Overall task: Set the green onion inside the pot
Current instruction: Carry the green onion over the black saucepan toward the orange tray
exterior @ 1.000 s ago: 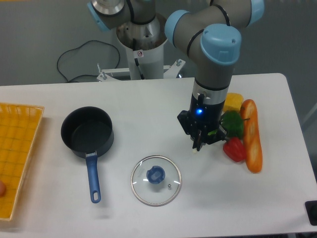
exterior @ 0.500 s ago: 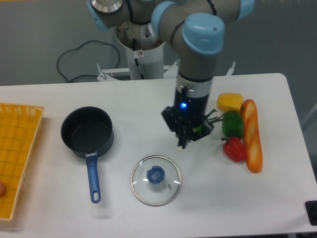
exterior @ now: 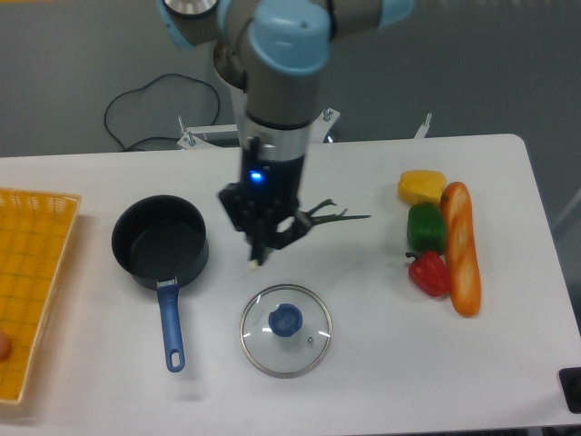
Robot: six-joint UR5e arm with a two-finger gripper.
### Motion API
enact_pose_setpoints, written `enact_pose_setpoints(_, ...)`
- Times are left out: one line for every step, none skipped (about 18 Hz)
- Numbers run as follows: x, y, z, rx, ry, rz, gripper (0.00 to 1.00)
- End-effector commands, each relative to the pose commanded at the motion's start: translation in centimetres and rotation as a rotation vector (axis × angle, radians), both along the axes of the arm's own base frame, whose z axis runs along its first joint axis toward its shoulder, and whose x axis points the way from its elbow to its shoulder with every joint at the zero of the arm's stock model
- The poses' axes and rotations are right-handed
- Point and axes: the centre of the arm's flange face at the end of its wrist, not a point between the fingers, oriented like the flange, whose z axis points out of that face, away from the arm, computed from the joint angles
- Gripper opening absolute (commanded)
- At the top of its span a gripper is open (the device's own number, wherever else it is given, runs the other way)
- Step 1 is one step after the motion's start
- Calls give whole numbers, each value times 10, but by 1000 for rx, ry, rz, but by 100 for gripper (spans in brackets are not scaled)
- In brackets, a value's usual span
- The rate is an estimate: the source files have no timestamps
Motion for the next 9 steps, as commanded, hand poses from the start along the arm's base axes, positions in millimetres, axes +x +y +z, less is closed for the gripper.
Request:
enact_pose_setpoints(12,3,2,1,0,-11,11)
enact_pose_setpoints(21,4,2,2,-6,-16,11)
enact_pose_setpoints(28,6,1,1,-13,-19,11)
enact_pose_setpoints(36,10,0,4,-24,-25,11)
enact_pose_setpoints(42,12,0,5,-28,-31,11)
enact_pose_setpoints(48,15,0,7,-29,-39,11)
enact_pose_setpoints(54,18,2,16,-25,-43,11)
enact_pose_setpoints(60,21,2,24,-28,-44,11)
enact_pose_setpoints(68,25,3,30,-32,-44,11)
